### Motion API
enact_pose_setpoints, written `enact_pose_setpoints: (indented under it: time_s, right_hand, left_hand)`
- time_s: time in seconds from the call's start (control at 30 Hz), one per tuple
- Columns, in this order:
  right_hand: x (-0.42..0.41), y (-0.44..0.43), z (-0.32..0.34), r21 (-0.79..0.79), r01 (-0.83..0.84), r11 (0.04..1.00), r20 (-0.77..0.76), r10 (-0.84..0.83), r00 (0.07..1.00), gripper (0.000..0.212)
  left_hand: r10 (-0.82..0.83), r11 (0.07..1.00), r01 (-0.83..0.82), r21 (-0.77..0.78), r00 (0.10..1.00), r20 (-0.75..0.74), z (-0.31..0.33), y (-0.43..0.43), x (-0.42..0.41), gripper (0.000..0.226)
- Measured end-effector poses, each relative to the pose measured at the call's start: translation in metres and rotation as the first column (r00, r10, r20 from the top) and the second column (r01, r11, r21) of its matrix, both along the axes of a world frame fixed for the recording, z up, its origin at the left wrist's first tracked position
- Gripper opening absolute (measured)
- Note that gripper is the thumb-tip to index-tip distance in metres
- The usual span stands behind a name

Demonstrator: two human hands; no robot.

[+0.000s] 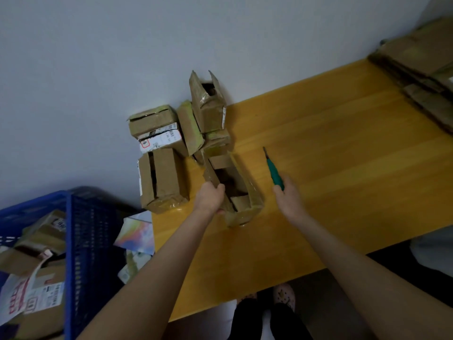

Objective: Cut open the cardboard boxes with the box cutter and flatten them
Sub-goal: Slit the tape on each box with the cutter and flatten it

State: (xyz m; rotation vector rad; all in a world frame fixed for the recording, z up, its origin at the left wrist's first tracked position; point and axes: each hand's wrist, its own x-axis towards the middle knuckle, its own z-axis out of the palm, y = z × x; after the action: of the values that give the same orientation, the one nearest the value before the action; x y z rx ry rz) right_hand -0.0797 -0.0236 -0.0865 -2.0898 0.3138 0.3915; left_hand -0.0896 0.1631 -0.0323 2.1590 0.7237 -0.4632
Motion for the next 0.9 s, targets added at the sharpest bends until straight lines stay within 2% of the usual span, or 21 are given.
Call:
enact_pose_setpoints:
  time_s: [0.07, 0.13, 0.3, 0.6, 0.9]
  right_hand:
    - [-0.035, -0.006, 0.023, 0.027, -0.113, 0.993, 0.097, 0.11, 0.989, 0.04]
    - [-0.071, -0.016, 0.031, -0.028, -0.216, 0.976, 0.162, 0.218, 0.962, 0.041]
    - [-0.105, -0.031, 0.023, -0.114, -0.37, 0.922, 0.056, 0.378, 0.924, 0.051]
    - [-0.108, -0.031, 0.025, -0.326, -0.418, 0.848, 0.049, 0.457, 0.888, 0.053]
    - [-0.119, -0.031, 0.032, -0.479, -0.447, 0.755, -0.011, 0.504, 0.863, 0.056]
  left_hand:
    - [0.006, 1.0, -0.006, 0.005, 1.0, -0.008, 0.004, -0.001, -0.001, 0.032]
    - [0.016, 0.999, -0.015, 0.033, 1.0, -0.019, 0.007, -0.002, -0.001, 0.031]
    - [0.021, 0.998, -0.02, 0.059, 1.0, -0.014, 0.008, -0.007, -0.001, 0.022]
    - [0.0, 0.989, 0.004, 0.147, 1.0, -0.025, 0.013, -0.011, 0.002, 0.014]
    - [-0.004, 0.975, 0.006, 0.222, 1.0, -0.013, 0.011, -0.008, 0.001, 0.024]
